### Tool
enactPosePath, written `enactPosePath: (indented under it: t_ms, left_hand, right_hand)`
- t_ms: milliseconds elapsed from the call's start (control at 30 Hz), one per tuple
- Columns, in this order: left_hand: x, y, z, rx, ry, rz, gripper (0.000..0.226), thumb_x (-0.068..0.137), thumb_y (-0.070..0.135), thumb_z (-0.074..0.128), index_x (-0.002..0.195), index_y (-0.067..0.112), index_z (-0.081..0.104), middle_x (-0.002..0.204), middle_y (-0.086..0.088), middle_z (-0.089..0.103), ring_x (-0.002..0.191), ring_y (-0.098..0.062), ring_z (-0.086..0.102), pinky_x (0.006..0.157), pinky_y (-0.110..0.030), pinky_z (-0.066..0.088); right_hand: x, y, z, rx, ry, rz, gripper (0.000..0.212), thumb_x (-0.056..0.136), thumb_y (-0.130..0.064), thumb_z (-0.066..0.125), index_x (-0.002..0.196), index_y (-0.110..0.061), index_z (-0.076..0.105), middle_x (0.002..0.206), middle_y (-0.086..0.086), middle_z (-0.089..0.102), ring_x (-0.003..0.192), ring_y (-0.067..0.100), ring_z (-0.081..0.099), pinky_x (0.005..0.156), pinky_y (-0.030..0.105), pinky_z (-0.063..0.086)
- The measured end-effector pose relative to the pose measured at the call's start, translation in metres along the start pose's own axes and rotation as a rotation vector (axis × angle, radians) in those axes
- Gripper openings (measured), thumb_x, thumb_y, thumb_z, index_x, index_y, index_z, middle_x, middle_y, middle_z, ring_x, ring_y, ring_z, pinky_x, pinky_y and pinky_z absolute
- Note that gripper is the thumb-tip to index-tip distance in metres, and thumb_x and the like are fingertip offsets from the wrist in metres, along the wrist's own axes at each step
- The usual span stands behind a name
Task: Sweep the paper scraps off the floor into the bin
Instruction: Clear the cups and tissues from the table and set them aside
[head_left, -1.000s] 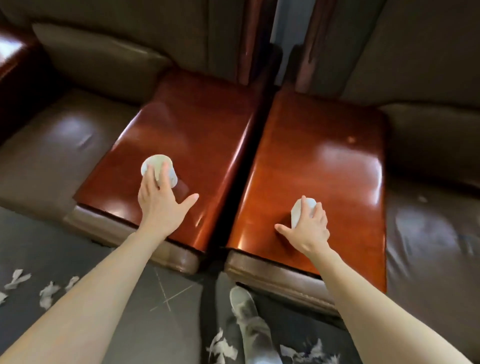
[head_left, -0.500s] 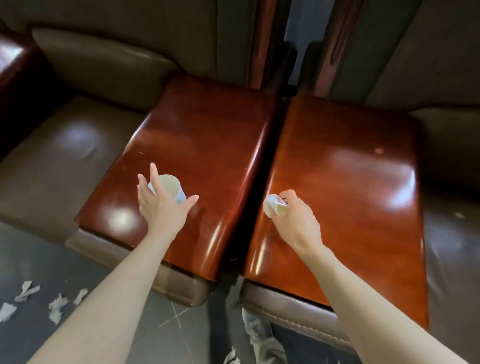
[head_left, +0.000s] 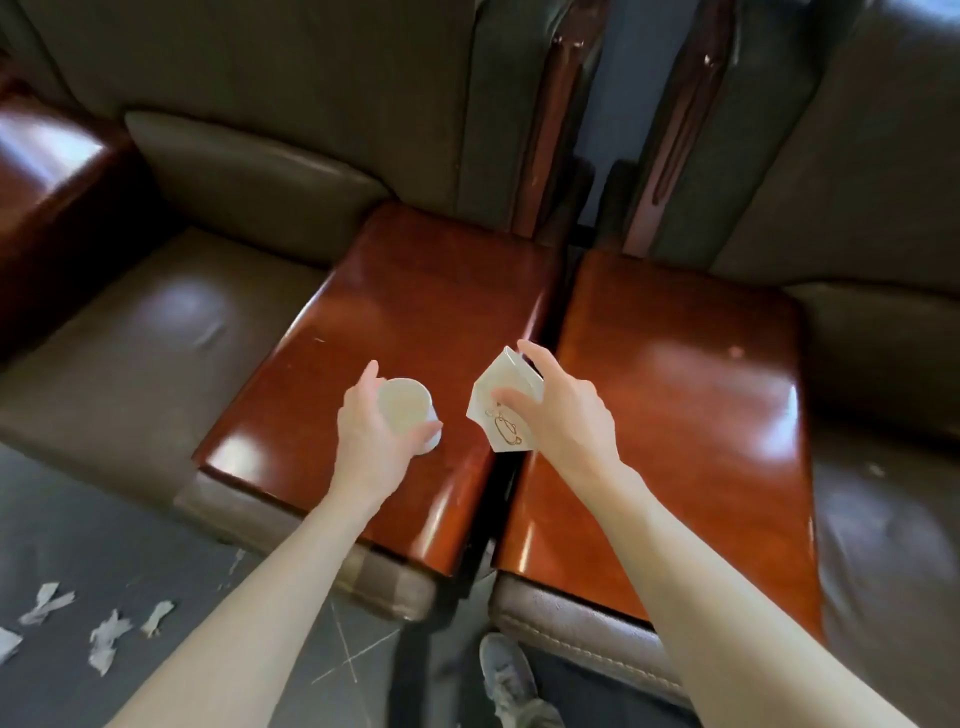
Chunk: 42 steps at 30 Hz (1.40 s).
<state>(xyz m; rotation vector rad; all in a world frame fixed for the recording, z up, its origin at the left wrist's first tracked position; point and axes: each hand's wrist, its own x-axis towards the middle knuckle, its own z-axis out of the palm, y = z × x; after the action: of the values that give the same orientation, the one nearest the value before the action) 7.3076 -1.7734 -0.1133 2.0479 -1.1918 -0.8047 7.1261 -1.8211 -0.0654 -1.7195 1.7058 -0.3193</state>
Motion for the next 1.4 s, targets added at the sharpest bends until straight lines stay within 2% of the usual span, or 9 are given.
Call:
enactPosePath:
  t_ms: [100,267,367,467,533,733,1000,1200,1400]
  left_hand:
    - [-0.039,0.021,-0.027,0.016,-0.099,0.135,0.095,0.076,0.031,0.079,0.149,0.023,0.020,0.144,0.000,0.034,0.129,-0.015,0.033,0.096,-0.027,0.032]
    - [-0.115,0.058,-0.075,0.042,-0.140,0.329,0.095,0.075,0.025,0.080,0.149,0.020,0.020,0.144,-0.006,0.036,0.131,-0.022,0.030,0.104,-0.034,0.029]
    - [-0.164,0.090,-0.081,0.036,-0.200,0.479,0.095,0.075,0.024,0.079,0.149,0.019,0.020,0.143,-0.007,0.036,0.130,-0.022,0.030,0.100,-0.028,0.026]
    - [-0.212,0.134,-0.067,0.044,-0.287,0.607,0.095,0.075,0.025,0.080,0.149,0.016,0.020,0.142,-0.011,0.036,0.129,-0.025,0.031,0.104,-0.033,0.028]
    - [-0.246,0.165,-0.048,0.053,-0.341,0.684,0.096,0.074,0.025,0.081,0.149,0.013,0.023,0.139,-0.014,0.039,0.128,-0.028,0.034,0.107,-0.036,0.027]
    - [-0.364,0.246,0.041,0.117,-0.544,0.936,0.095,0.070,0.017,0.084,0.145,0.002,0.028,0.135,-0.022,0.043,0.127,-0.034,0.037,0.107,-0.034,0.026]
    - [-0.569,0.328,0.215,0.143,-0.818,1.128,0.098,0.070,0.022,0.083,0.148,0.008,0.025,0.138,-0.018,0.042,0.128,-0.030,0.037,0.109,-0.034,0.026]
    - [-0.691,0.377,0.327,0.136,-0.970,1.148,0.093,0.073,0.022,0.081,0.147,0.012,0.025,0.140,-0.013,0.039,0.130,-0.029,0.033,0.107,-0.036,0.028]
    - [-0.742,0.456,0.471,0.198,-0.955,1.211,0.094,0.077,0.021,0.079,0.149,0.015,0.019,0.145,-0.014,0.033,0.132,-0.028,0.029,0.108,-0.038,0.027]
  right_hand:
    - [-0.041,-0.025,-0.013,0.055,0.039,-0.010,0.043,0.097,-0.044,0.049,0.139,-0.039,0.043,0.114,-0.004,0.062,0.096,0.016,0.059,0.074,0.027,0.043]
    - [-0.150,-0.041,-0.054,-0.001,0.226,0.049,0.031,0.095,-0.045,0.047,0.119,-0.030,0.058,0.095,-0.003,0.059,0.087,0.020,0.058,0.077,0.032,0.045]
    - [-0.219,-0.024,-0.081,-0.029,0.314,0.148,0.031,0.091,-0.047,0.053,0.114,-0.026,0.059,0.098,-0.002,0.064,0.090,0.022,0.061,0.076,0.033,0.048]
    - [-0.286,0.004,-0.116,-0.046,0.387,0.250,0.033,0.090,-0.046,0.058,0.115,-0.024,0.058,0.102,-0.002,0.063,0.086,0.019,0.056,0.064,0.026,0.039]
    - [-0.332,0.028,-0.144,-0.044,0.438,0.321,0.035,0.091,-0.044,0.058,0.117,-0.021,0.058,0.109,0.001,0.065,0.092,0.021,0.059,0.069,0.028,0.040]
    - [-0.466,0.128,-0.216,0.014,0.620,0.559,0.035,0.090,-0.038,0.061,0.119,-0.018,0.059,0.116,0.008,0.065,0.111,0.028,0.058,0.086,0.036,0.045]
    - [-0.628,0.306,-0.298,0.101,0.807,0.814,0.029,0.090,-0.031,0.060,0.116,-0.018,0.060,0.116,0.012,0.064,0.108,0.033,0.060,0.089,0.041,0.049]
    - [-0.716,0.439,-0.364,0.121,0.859,1.002,0.026,0.085,-0.029,0.062,0.110,-0.022,0.061,0.110,0.009,0.066,0.100,0.032,0.060,0.076,0.031,0.043]
    - [-0.723,0.577,-0.462,0.137,0.907,0.997,0.022,0.084,-0.029,0.062,0.105,-0.021,0.060,0.104,0.006,0.065,0.088,0.028,0.054,0.072,0.028,0.037]
